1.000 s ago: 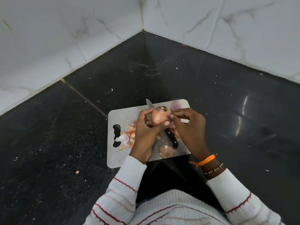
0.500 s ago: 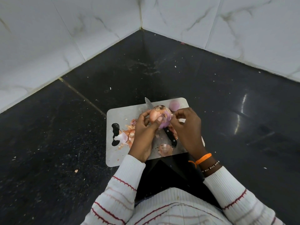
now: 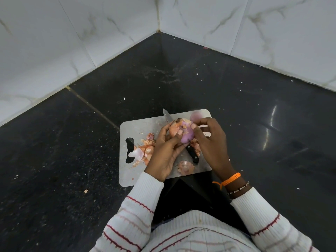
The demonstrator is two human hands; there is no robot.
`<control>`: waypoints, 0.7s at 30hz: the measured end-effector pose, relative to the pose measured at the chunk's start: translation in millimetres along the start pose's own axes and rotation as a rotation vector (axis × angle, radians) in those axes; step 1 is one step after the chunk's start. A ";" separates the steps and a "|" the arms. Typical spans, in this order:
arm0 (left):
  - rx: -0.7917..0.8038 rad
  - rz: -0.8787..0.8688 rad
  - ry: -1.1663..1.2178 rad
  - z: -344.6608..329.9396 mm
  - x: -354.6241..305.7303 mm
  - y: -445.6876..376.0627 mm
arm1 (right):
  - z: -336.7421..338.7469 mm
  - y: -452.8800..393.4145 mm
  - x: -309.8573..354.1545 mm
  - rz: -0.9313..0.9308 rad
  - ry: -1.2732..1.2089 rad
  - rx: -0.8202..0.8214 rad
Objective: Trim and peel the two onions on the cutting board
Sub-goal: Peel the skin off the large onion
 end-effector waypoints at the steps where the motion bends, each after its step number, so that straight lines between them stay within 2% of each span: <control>1: 0.009 0.011 0.019 -0.8 -0.2 0.3 | 0.0 -0.3 1.5 0.024 0.007 -0.008; 5: 0.031 0.025 0.013 -1.7 -0.6 0.3 | 1.5 -0.7 5.3 0.128 0.032 -0.001; 11: 0.025 0.023 -0.015 -1.8 0.1 -0.7 | 4.6 1.4 7.0 0.188 0.028 -0.023; 21: 0.011 0.037 -0.048 0.2 1.2 -1.8 | 8.5 -2.5 1.5 0.099 0.016 -0.033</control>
Point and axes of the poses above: each hand's wrist, its own y-axis away from the middle knuckle, its own z-axis out of the back of the hand, x = y × z, the point moved 3 cm from there along -y, towards the middle knuckle, and after that the axes turned 8 degrees about x, right-handed, at the moved point
